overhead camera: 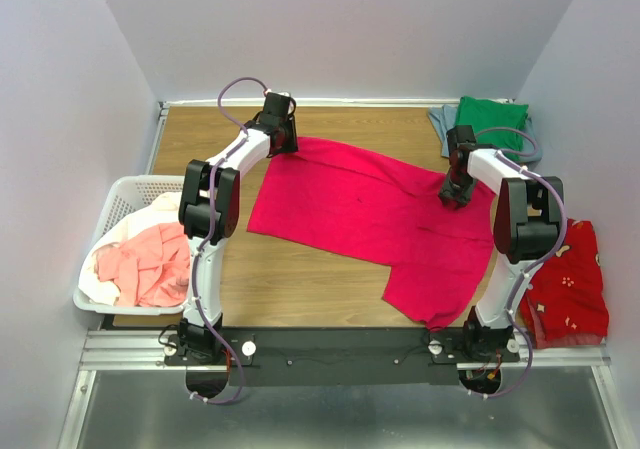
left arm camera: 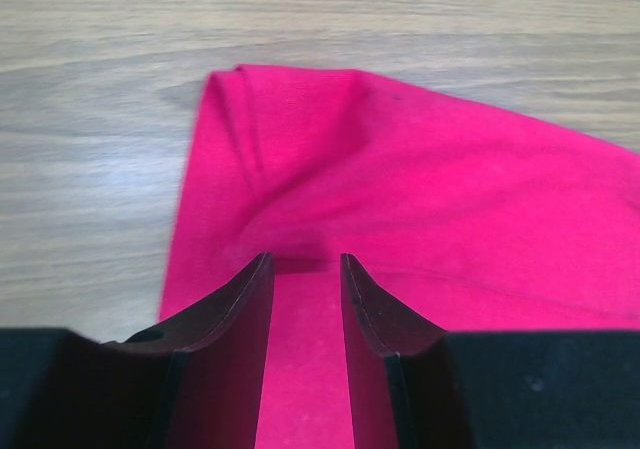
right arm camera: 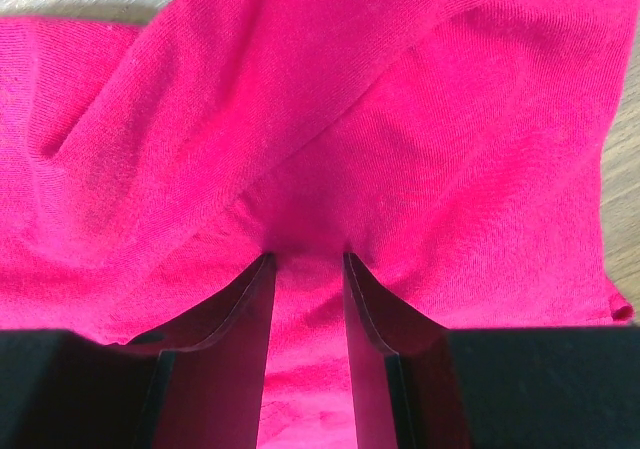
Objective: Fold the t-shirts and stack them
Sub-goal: Fold the tshirt
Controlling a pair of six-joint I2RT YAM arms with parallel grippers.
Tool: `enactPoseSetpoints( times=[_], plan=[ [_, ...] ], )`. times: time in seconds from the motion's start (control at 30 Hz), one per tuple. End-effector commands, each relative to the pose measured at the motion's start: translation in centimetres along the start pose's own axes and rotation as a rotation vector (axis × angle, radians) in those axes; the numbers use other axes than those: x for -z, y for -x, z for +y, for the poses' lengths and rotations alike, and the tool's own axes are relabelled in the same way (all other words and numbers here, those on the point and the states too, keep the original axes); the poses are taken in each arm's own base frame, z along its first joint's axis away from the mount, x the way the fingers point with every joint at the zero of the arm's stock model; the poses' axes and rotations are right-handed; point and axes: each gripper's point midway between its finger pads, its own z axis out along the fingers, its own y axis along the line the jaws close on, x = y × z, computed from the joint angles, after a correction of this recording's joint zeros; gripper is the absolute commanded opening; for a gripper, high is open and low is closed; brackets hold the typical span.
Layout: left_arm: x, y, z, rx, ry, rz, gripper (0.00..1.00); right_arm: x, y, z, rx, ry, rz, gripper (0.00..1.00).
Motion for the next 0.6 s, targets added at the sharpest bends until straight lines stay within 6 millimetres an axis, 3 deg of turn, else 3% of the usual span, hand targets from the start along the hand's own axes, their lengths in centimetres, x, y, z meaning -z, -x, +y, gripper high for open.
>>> enactPoseSetpoints(
  times=[0.0,0.23,0.57],
  plan=[
    [1.6,1.1,2.8,-0.025,0.153,-0.037,0.42,-2.1,-3.2,-1.0,0.041,-0.051,0.120,0.42],
    [2.6,1.9,3.2,-0.047,0.187,-0.071,0.42,-2.3,-3.3,-1.0,0.042,-0.053,0.126,0.42],
    [0.4,0.6,2.1,-0.074,0.109,-0.021,0.42,-2.4,-2.9,-0.7,0.034,-0.048,0.120,0.41]
  ],
)
